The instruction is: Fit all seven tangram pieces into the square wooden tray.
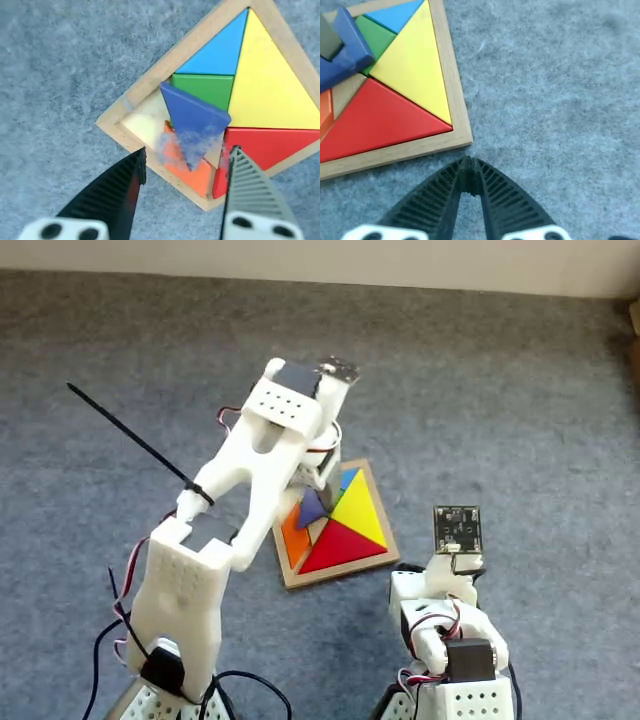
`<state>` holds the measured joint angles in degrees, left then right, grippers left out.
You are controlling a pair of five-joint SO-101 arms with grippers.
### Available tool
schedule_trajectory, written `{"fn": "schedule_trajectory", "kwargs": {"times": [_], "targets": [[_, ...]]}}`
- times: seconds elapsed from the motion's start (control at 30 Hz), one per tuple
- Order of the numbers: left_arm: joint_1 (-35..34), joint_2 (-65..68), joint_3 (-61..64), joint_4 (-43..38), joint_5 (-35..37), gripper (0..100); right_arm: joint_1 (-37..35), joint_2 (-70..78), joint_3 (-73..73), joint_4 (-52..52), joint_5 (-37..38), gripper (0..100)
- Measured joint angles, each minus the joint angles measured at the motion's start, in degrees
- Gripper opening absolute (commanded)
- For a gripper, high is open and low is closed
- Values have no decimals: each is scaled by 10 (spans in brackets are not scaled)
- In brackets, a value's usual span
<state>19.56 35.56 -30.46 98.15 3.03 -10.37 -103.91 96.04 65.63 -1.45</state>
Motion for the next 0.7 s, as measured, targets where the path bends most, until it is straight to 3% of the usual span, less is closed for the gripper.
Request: {"fn": "schedule_trajectory", "kwargs": {"times": [0.4,0.7], "targets": [[75,0,0,-5,0,252,0,0,0,0,0,4],[41,63,13,-31,11,251,0,0,0,0,0,4]]}}
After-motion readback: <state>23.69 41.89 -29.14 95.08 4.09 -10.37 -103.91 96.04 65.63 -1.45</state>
